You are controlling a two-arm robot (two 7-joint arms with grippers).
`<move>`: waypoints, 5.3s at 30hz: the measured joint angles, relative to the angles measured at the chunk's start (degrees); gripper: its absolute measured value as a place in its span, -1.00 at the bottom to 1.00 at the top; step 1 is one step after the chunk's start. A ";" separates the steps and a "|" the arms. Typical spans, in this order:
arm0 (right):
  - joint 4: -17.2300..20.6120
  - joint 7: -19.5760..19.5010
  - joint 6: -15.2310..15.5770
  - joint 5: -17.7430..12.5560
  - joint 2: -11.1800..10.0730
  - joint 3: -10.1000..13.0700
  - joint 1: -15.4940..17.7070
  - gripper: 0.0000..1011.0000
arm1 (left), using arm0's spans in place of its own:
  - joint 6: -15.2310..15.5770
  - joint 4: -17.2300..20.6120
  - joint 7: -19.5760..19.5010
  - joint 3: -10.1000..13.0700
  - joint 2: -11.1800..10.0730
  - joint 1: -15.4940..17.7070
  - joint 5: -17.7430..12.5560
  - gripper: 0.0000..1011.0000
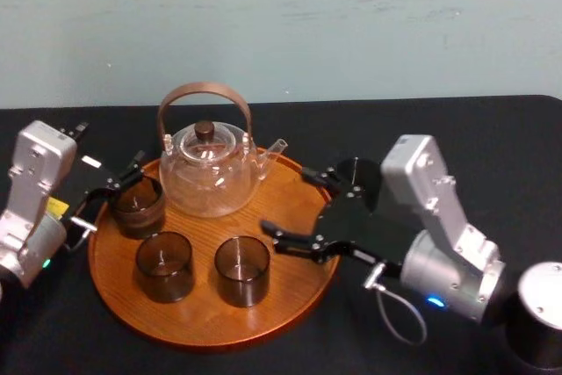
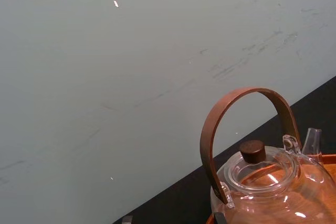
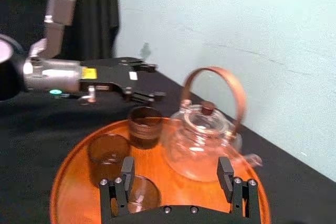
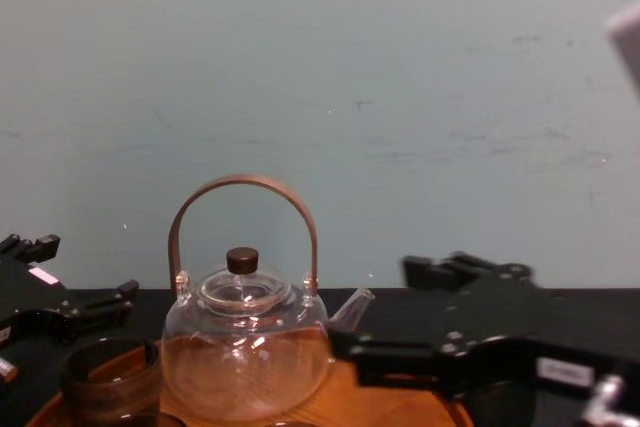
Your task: Pick up the glass from the table and place it on the tray.
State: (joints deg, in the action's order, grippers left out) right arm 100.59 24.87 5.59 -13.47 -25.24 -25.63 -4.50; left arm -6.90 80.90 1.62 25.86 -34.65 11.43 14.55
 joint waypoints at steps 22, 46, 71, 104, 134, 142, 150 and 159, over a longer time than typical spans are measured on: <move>-1.17 -7.56 3.19 -2.51 -3.49 13.00 8.00 0.98 | 0.00 0.00 0.00 0.00 0.00 0.00 0.00 0.98; -12.83 -4.52 4.98 -1.41 0.72 10.63 -1.53 0.98 | 0.00 0.00 0.00 0.00 0.00 0.00 0.00 0.98; -21.04 -1.77 2.92 -2.34 2.77 6.74 -7.15 0.98 | 0.00 0.00 0.00 0.00 0.00 0.00 0.00 0.98; -21.75 -2.08 1.82 -3.66 1.98 7.15 -7.91 0.98 | 0.00 0.00 0.00 0.00 0.00 0.00 0.00 0.98; -27.70 -0.58 1.97 -4.01 3.62 5.16 -12.16 0.98 | 0.00 0.00 0.00 0.00 0.00 0.00 0.00 0.98; -29.65 -0.11 1.30 -3.89 4.30 4.61 -13.46 0.98 | 0.00 0.00 0.00 0.00 0.00 0.00 0.00 0.98; -31.88 0.24 0.79 -3.78 5.11 4.11 -14.71 0.98 | 0.00 0.00 0.00 0.00 0.00 0.00 0.00 0.98; -32.11 0.22 0.78 -3.59 5.20 3.96 -14.82 0.98 | 0.00 0.00 0.00 0.00 0.00 0.00 0.00 0.98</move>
State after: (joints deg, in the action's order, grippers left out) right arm 68.48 25.08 6.37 -17.07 -20.04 -21.67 -19.32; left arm -6.91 80.90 1.62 25.86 -34.64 11.43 14.55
